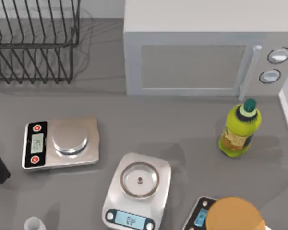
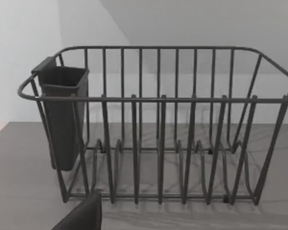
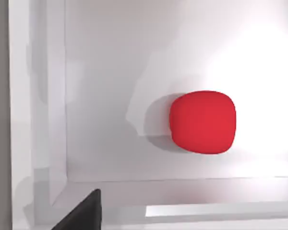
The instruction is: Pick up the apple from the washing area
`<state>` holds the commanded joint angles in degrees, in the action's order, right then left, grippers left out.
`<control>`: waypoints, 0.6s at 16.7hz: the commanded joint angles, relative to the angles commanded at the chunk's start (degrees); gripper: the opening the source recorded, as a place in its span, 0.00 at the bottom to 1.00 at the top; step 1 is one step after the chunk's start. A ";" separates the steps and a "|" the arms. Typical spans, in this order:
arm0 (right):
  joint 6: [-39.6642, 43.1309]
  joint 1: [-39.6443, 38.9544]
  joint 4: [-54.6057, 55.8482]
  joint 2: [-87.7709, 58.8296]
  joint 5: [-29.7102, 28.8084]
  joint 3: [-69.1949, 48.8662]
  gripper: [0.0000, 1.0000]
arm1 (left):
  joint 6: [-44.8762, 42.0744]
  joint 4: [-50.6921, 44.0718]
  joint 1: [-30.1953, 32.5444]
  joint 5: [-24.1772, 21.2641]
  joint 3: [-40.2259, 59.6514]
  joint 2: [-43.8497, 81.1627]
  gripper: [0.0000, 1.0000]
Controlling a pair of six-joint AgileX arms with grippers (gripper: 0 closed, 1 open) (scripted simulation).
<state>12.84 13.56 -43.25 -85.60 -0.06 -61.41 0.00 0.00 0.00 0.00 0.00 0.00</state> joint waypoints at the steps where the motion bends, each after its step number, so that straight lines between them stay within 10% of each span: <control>1: 0.73 0.77 -2.45 -5.22 0.00 -3.48 1.00 | 0.00 0.00 0.00 0.00 0.00 0.00 1.00; 10: 4.09 4.32 -13.77 -28.34 -0.02 -19.54 1.00 | 0.00 0.00 0.00 0.00 0.00 0.00 1.00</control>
<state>16.93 17.87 -57.01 -113.93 -0.08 -80.95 0.00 0.00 0.00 0.00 0.00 0.00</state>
